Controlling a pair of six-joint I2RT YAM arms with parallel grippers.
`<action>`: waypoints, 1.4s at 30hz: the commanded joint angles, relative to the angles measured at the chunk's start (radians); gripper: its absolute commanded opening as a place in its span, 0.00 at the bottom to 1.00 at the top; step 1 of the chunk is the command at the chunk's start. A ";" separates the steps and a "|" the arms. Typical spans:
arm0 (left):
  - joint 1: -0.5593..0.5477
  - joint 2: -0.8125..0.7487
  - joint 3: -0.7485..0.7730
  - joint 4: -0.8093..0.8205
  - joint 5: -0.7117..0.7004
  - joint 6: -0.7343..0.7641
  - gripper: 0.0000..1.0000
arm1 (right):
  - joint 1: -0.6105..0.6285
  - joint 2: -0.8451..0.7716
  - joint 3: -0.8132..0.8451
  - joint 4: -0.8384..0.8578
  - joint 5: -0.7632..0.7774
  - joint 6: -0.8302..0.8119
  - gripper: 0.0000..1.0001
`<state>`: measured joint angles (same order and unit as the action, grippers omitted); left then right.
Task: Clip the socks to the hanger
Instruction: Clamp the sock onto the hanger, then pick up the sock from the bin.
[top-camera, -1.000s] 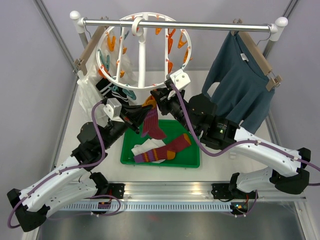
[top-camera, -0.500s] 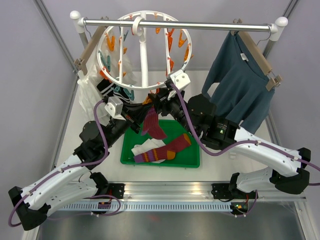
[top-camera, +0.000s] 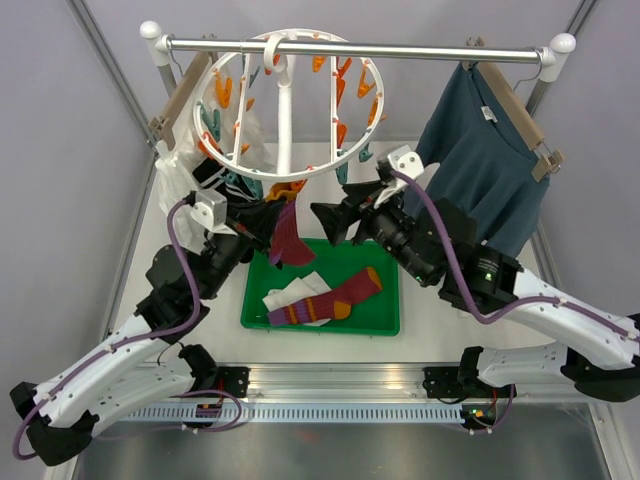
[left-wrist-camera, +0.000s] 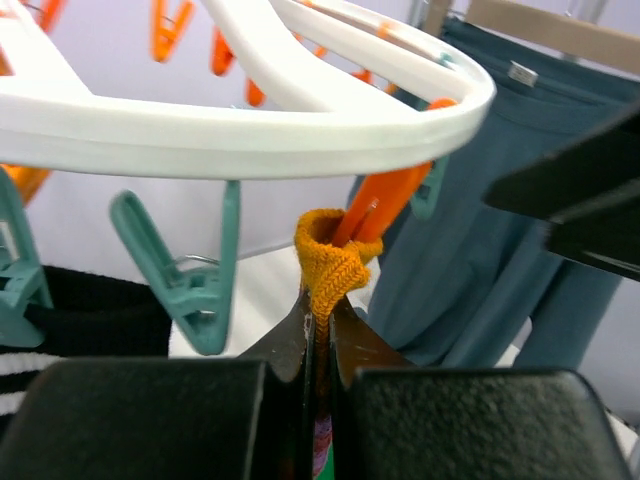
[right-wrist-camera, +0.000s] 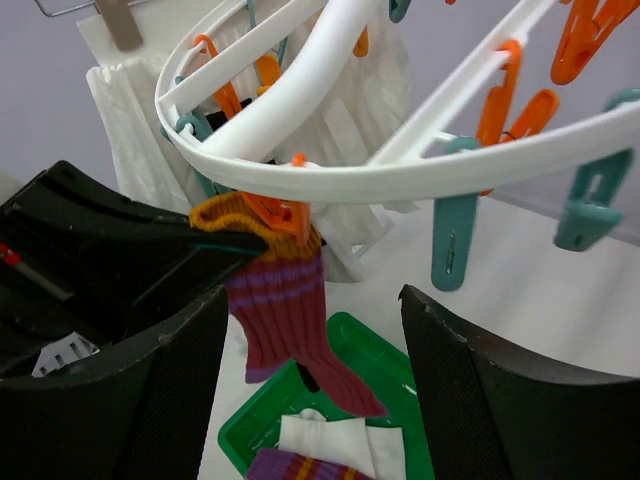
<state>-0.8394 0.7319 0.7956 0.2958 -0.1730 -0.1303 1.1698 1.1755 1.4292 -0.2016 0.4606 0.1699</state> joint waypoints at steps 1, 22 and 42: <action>-0.001 -0.025 0.083 -0.058 -0.121 -0.017 0.02 | 0.005 -0.065 -0.048 -0.024 -0.025 0.065 0.75; -0.001 -0.028 0.248 -0.423 -0.770 -0.045 0.02 | 0.014 0.025 -0.429 -0.006 -0.041 0.148 0.69; -0.001 -0.002 0.246 -0.399 -0.703 -0.054 0.02 | 0.134 0.364 -0.532 0.352 -0.436 -0.092 0.70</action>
<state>-0.8402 0.7303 1.0092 -0.1101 -0.8799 -0.1669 1.3014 1.4918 0.8883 0.0559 0.0631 0.1112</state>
